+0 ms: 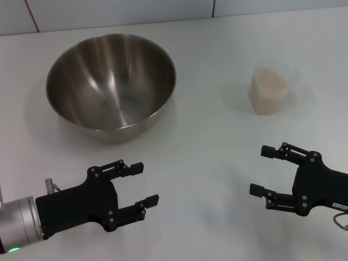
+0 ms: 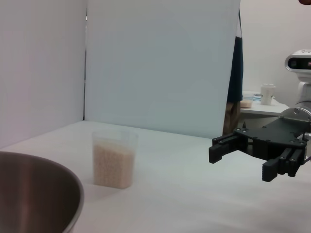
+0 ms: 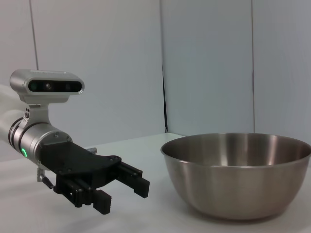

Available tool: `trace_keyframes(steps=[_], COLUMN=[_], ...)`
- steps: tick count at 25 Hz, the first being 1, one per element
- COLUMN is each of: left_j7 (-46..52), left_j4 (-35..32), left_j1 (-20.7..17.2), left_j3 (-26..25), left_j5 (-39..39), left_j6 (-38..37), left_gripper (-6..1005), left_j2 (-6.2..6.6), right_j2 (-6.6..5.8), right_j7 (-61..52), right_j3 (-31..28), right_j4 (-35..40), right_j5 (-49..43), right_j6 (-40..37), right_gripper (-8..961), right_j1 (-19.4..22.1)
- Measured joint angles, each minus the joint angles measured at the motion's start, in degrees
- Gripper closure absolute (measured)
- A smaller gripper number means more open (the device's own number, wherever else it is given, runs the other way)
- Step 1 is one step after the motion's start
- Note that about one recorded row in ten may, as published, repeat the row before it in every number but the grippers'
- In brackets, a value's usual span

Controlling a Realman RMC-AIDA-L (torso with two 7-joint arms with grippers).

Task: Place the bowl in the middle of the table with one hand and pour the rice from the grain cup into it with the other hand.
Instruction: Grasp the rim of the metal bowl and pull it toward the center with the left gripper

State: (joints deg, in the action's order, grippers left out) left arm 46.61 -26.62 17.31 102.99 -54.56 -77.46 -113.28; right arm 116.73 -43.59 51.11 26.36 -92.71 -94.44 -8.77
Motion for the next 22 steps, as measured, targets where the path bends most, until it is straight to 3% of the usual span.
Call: trace_keyframes(steps=[7,12,14,15,16,17,18,22], left_j7=[0.0,0.1,3.1,10.2,14.5,14.5,26.3,42.9], left_j4=[0.0,-4.5,-13.5,-19.1,-21.1,-21.1,-25.3,-31.8], left_j1=[0.0,-1.9,-5.6,-7.1,-7.3,-7.3,-6.7,-5.0], left_j3=[0.0,-0.7,-6.4,-13.4,-16.6,-16.6,-23.5,-31.7], left_j5=[0.0,-0.1,-0.1,-0.5,-1.3,-1.3,-5.1,-15.6], left_j6=[0.0,-2.3,-3.7,-2.2,-0.9,-0.9,3.3,10.7], left_gripper=[303,303,303,303,303,302,302,302], left_j2=[0.00,0.37,0.38,-0.17,-0.38,-0.38,-0.72,-1.29], right_j2=[-0.02,-0.03,-0.03,-0.03,-0.03,-0.03,-0.03,-0.02], right_j7=[0.0,0.0,0.0,0.0,0.0,0.0,0.0,-0.5], right_j3=[0.0,0.1,0.1,0.1,0.1,0.1,0.1,0.2], right_j4=[0.0,0.0,0.0,0.0,0.0,0.0,0.0,0.5], right_j5=[0.0,0.0,0.0,0.0,0.0,0.0,0.0,0.0], right_j6=[0.0,0.0,0.0,0.0,-0.1,-0.1,-0.1,-0.1], right_gripper=[132,132,132,132,132,132,132,131], right_j1=[0.0,0.1,0.0,0.0,-0.1,-0.2,-0.2,-0.4])
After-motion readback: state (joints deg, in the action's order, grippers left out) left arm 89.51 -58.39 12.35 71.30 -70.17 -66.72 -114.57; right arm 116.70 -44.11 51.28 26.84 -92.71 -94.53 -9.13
